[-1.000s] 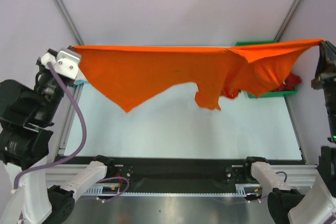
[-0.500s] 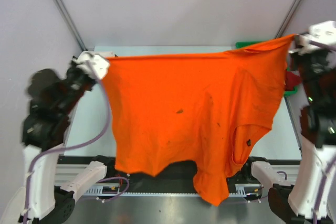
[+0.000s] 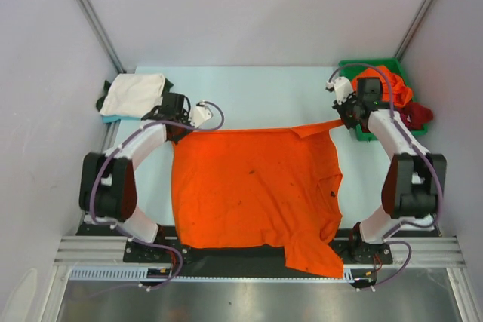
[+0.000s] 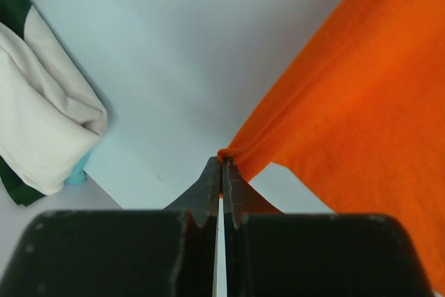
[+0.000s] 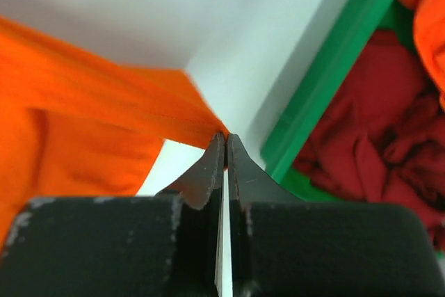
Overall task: Fold and stack the t-shirts
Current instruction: Fold the tshirt
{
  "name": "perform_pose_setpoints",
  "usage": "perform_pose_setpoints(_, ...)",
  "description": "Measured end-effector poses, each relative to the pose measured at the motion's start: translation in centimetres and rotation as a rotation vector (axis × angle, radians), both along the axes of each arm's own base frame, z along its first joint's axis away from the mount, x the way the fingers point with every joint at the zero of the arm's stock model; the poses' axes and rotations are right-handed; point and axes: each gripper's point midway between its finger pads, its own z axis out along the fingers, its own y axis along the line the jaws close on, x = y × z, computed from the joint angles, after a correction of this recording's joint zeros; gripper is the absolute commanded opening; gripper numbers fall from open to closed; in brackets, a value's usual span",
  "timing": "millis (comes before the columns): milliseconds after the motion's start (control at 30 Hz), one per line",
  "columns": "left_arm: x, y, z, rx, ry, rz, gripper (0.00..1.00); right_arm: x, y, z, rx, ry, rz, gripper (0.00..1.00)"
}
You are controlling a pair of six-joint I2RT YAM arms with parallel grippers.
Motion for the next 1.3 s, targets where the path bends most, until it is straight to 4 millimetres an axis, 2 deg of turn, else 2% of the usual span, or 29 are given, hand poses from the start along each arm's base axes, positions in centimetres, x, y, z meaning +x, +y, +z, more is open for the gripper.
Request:
perform_pose_setpoints(67,2.7,0.2,-0.6,0.009,0.003,0.023,0.0,1.9,0.0,-1.6,-0.013,0.025,0.007,0.0)
perform_pose_setpoints(167,6.3,0.1,-0.7,0.011,-0.026,0.044,0.01,5.7,-0.1,-2.8,-0.03,0.028,0.009,0.0)
perform_pose_setpoints(333,10.7,0.2,-1.5,0.048,-0.068,0.075,0.0,12.8,-0.3,-3.7,-0.045,-0.019,-0.016,0.0)
perform_pose_setpoints(400,12.0,0.5,-2.2,0.07,-0.083,0.091,0.01,14.5,-0.3,-4.3,-0.046,-0.026,-0.028,0.0)
perform_pose_setpoints(600,15.6,1.1,-3.2,0.133,-0.132,0.106,0.01,18.6,0.2,-5.3,-0.072,-0.066,-0.03,0.0)
perform_pose_setpoints(700,17.5,1.4,-2.6,0.158,-0.184,0.118,0.0,19.7,0.9,-5.3,-0.096,-0.092,-0.032,0.0)
perform_pose_setpoints(800,19.3,1.8,-1.0,0.178,-0.265,0.144,0.01,20.2,1.0,-4.5,-0.107,-0.114,-0.046,0.0)
perform_pose_setpoints(933,21.2,1.2,2.7,0.111,-0.334,0.203,0.01,21.8,0.9,-1.0,-0.059,-0.19,-0.089,0.0)
perform_pose_setpoints(1067,22.9,-0.5,9.7,-0.078,-0.428,0.279,0.0,22.0,0.8,4.3,0.048,-0.263,-0.134,0.0)
perform_pose_setpoints(1167,21.7,-1.9,14.4,-0.179,-0.472,0.307,0.01,20.4,1.0,9.1,0.12,-0.303,-0.148,0.0)
perform_pose_setpoints(1267,19.0,-3.5,18.6,-0.225,-0.504,0.298,0.01,18.0,1.3,15.3,0.171,-0.377,-0.145,0.0)
perform_pose_setpoints(1300,17.8,-4.4,20.1,-0.236,-0.519,0.283,0.0,16.8,1.5,17.9,0.187,-0.414,-0.144,0.0)
